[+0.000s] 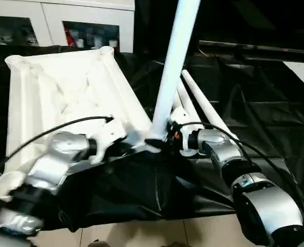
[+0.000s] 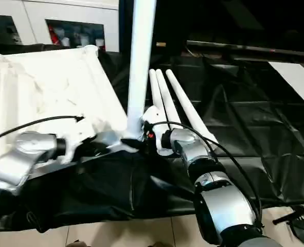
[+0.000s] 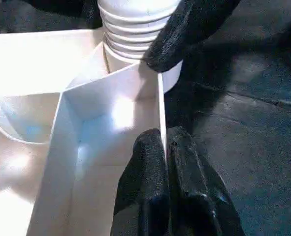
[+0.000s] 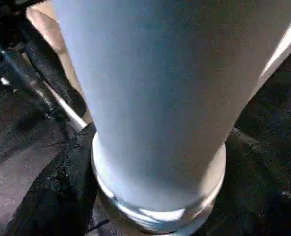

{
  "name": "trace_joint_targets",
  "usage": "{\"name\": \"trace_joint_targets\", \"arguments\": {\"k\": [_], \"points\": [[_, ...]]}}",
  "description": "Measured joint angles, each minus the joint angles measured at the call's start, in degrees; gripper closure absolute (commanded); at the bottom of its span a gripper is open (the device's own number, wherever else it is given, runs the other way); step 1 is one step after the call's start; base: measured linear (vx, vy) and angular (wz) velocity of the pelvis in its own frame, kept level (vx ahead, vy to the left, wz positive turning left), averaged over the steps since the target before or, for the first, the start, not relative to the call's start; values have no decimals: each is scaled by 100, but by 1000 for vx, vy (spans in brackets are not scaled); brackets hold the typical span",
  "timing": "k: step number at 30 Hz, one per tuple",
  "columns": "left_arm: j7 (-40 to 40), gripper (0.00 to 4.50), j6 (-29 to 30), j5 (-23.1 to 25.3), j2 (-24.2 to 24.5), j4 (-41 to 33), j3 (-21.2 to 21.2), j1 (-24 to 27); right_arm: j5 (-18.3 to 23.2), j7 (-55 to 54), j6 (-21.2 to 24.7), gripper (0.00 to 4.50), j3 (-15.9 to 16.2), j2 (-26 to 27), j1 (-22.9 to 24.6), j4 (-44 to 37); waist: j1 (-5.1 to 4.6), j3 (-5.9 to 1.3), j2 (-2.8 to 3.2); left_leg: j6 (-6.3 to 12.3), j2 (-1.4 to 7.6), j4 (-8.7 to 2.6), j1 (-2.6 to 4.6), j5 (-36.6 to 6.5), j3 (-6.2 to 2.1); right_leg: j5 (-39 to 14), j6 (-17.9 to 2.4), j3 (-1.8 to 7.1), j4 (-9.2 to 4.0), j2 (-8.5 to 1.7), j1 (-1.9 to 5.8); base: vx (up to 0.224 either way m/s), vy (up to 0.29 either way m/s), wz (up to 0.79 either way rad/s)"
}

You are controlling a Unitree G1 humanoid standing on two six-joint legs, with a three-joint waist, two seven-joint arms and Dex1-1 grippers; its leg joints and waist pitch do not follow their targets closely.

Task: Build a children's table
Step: Rotate leg to tighten

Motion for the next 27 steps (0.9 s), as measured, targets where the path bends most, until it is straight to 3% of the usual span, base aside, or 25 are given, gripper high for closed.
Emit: {"name": "trace_joint_targets", "arguments": {"k": [9,16,21,24,27], "points": [[-181,450,-26,-78,88,-1,18,16,91,365,-4,100,-1,-59,103,-96,25,0,-5,30,1,1,-19,14,-1,-7,-11,-5,4,0,-3,0,0,0],[-198,450,-35,-93,104,1,14,21,124,462,1,158,-2,-64,158,-159,35,-2,-8,29,3,6,-18,14,-1,-7,-11,-5,9,0,-3,0,0,0],[-199,450,-35,-96,103,0,7,22,145,451,20,172,-2,-61,212,-222,42,-2,-8,29,2,6,-18,14,-1,-7,-11,-5,10,0,-3,0,0,0],[-190,450,-13,-95,98,12,13,21,196,339,44,172,-17,-17,250,-233,37,-3,-10,29,3,6,-15,15,-1,-7,-11,-5,13,0,-2,0,0,0],[111,450,74,31,-92,202,24,-84,190,-512,150,173,-105,200,243,-167,-8,-8,-17,22,3,7,14,23,0,-1,-14,-2,21,1,16,0,0,0]]}}
